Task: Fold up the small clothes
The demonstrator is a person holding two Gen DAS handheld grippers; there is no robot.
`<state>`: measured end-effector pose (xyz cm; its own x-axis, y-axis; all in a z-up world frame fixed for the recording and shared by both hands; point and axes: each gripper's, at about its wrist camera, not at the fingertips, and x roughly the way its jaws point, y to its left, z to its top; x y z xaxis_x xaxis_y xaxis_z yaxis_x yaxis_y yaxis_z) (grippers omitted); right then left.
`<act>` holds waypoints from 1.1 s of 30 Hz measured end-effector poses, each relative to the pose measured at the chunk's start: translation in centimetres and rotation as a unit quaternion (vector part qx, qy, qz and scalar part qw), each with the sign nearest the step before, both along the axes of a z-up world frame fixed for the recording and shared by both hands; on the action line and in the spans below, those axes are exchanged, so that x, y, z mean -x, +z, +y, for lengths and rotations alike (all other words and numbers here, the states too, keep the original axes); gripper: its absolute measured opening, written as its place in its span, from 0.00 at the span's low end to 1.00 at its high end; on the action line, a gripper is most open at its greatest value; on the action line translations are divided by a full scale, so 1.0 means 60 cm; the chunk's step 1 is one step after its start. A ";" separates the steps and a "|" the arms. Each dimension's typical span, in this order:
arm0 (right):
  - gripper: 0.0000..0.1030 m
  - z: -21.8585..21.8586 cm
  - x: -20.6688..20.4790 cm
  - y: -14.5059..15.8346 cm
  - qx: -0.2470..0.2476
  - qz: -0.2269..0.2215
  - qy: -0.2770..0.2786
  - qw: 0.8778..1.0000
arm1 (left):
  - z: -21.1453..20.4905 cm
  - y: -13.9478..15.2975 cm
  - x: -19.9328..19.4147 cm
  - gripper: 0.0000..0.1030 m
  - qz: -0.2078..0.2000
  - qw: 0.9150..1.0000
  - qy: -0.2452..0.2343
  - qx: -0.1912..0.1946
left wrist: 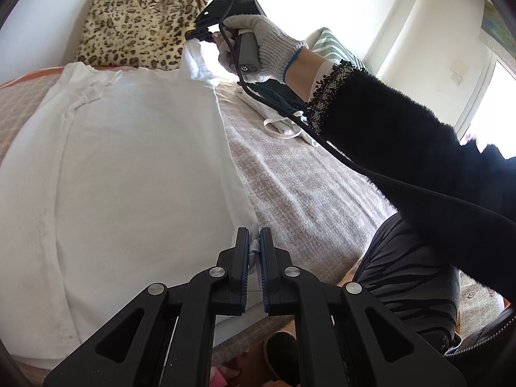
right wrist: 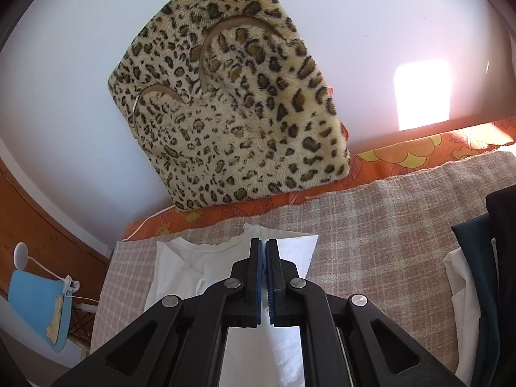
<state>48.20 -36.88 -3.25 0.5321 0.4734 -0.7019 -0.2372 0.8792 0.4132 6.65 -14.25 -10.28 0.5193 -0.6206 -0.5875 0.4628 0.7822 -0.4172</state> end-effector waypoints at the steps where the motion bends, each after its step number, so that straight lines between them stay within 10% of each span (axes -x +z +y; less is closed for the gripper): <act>1: 0.00 0.015 0.001 0.001 0.003 -0.001 0.007 1.000 | 0.007 -0.001 0.002 0.05 0.001 1.000 0.006 0.002; 33: 0.00 0.276 0.015 -0.095 0.095 0.013 0.105 0.990 | 0.079 -0.034 0.023 0.05 0.030 0.997 0.075 0.011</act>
<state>47.31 -20.30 -8.98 0.4162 0.4305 -0.8009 -0.4142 0.8739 0.2544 5.25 -9.50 -12.30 0.5712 -0.5518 -0.6077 0.3148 0.8310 -0.4587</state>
